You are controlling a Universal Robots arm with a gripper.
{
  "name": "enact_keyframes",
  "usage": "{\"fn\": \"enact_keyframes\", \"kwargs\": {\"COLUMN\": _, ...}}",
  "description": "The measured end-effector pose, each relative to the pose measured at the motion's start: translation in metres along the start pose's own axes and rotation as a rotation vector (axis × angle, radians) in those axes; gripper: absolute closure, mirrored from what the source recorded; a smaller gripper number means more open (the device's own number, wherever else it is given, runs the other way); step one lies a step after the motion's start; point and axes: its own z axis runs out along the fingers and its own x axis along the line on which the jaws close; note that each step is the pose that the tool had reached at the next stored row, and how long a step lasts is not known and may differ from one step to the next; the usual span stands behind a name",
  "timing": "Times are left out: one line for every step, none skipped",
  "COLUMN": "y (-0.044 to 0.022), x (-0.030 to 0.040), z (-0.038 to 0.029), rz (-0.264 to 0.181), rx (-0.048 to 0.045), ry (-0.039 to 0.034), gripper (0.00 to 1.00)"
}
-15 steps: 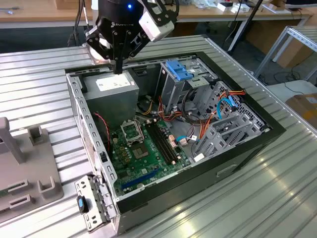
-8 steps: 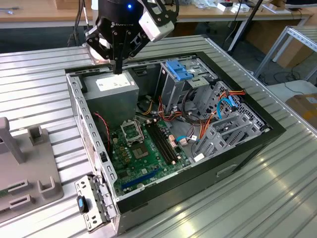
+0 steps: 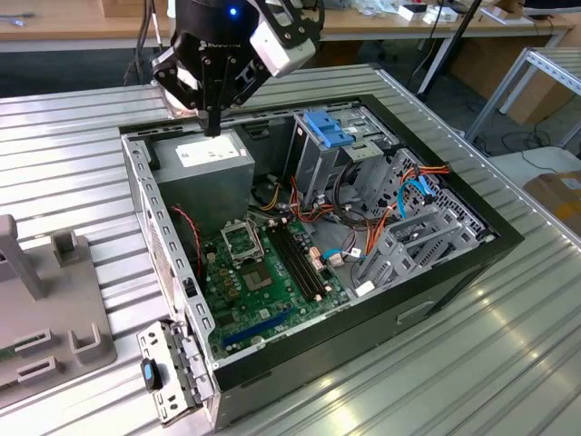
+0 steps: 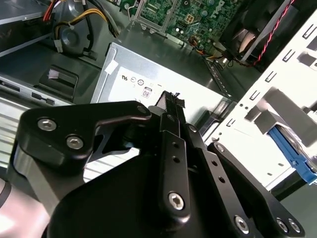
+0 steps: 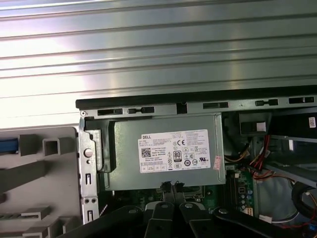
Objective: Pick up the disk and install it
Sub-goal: 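Reach for the disk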
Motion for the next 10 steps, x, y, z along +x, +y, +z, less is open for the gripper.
{"fn": "enact_keyframes", "kwargs": {"y": -0.0001, "x": 0.0011, "z": 0.0001, "rz": 0.0, "rx": -0.0001, "ry": 0.0, "gripper": 0.89}}
{"fn": "enact_keyframes", "kwargs": {"y": -0.0001, "x": 0.002, "z": 0.0001, "rz": 0.0, "rx": -0.0001, "ry": 0.0, "gripper": 0.89}}
{"fn": "enact_keyframes", "kwargs": {"y": -0.0003, "x": 0.0035, "z": 0.0001, "rz": 0.0, "rx": -0.0001, "ry": 0.0, "gripper": 0.89}}
{"fn": "enact_keyframes", "kwargs": {"y": -0.0005, "x": 0.0063, "z": 0.0001, "rz": 0.0, "rx": 0.0, "ry": 0.0, "gripper": 0.89}}
{"fn": "enact_keyframes", "kwargs": {"y": -0.0006, "x": 0.0078, "z": 0.0002, "rz": 0.0, "rx": 0.0, "ry": 0.0, "gripper": 0.89}}
{"fn": "enact_keyframes", "kwargs": {"y": -0.0007, "x": 0.0093, "z": 0.0002, "rz": 0.0, "rx": 0.0, "ry": 0.0, "gripper": 0.89}}
{"fn": "enact_keyframes", "kwargs": {"y": -0.0009, "x": 0.0114, "z": 0.0003, "rz": 0.0, "rx": -0.0001, "ry": 0.0, "gripper": 0.89}}
{"fn": "enact_keyframes", "kwargs": {"y": -0.001, "x": 0.0133, "z": 0.0003, "rz": 0.0, "rx": -0.0001, "ry": 0.0, "gripper": 0.89}}
{"fn": "enact_keyframes", "kwargs": {"y": -0.0012, "x": 0.0156, "z": 0.0003, "rz": 0.0, "rx": -0.0001, "ry": -0.0001, "gripper": 0.89}}
{"fn": "enact_keyframes", "kwargs": {"y": -0.0014, "x": 0.0185, "z": 0.0004, "rz": 0.0, "rx": 0.0, "ry": 0.0, "gripper": 0.89}}
